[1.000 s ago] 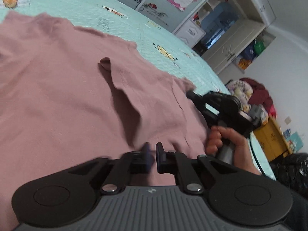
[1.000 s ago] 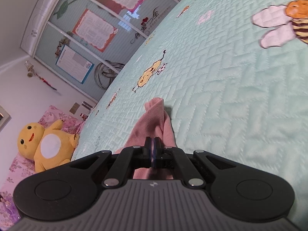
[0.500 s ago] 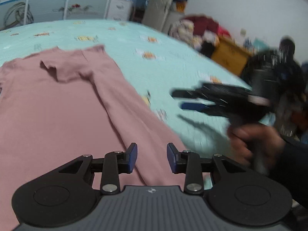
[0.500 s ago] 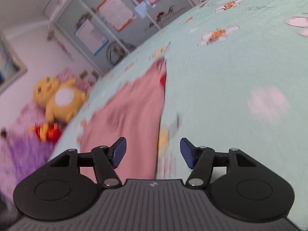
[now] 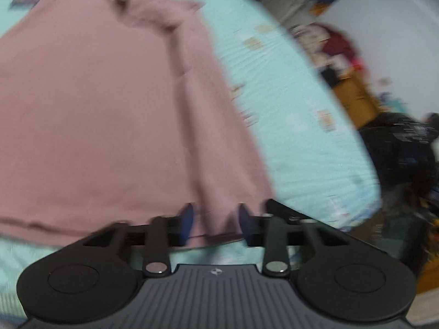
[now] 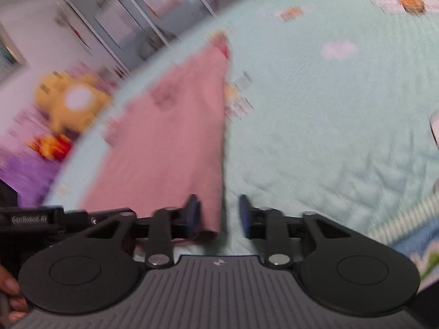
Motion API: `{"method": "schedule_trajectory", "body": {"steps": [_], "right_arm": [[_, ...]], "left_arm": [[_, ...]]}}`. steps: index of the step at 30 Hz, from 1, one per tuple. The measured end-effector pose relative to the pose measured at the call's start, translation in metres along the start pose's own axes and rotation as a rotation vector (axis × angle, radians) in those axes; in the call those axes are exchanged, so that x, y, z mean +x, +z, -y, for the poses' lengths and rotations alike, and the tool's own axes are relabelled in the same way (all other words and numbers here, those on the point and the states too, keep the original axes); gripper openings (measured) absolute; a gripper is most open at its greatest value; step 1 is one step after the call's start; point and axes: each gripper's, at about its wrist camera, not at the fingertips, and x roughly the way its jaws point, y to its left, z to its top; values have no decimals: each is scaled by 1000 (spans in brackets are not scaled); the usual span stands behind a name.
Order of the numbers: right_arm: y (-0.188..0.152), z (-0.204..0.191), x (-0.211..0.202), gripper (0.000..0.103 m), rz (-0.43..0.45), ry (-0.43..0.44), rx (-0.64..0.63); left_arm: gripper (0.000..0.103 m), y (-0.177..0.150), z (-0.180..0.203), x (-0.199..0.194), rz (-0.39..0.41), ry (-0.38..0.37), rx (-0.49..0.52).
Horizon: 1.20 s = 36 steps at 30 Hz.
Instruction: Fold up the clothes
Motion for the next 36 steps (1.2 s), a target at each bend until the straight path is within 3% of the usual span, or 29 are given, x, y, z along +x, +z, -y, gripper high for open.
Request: {"method": "schedule_trajectory", "body": {"steps": [6,9,11,14,17,20,27,30,36], "right_arm": [[-5,-20,-20,27,33,-11,-63],[-5,-38,-32,29,80,15,-117],[-2,-50,-35,31,98,30,-144],[10,-64,-27,39,69,68,-133],[21,-84,-22,50,69,94,-158],[32,-103,-16,60,61,116,-183],[41,-144,23,64,5,99,-237],[24,-153,31,64,-23,76,-294],[-3,-139,33,64,-64,-83,-398]], "left_arm": [[16,-12,-2,-41,84,14,53],[29,-8,-23,-74,194,52,9],[42,-4,-41,-96,284,118,-44],[45,0,-71,-129,407,254,-128],[55,-1,-96,-154,463,403,-164],[57,-5,-123,-169,486,488,-214],[57,-23,-165,-176,470,427,-350],[57,-27,-157,-173,463,376,-315],[58,-27,-123,-155,416,282,-181]]}}
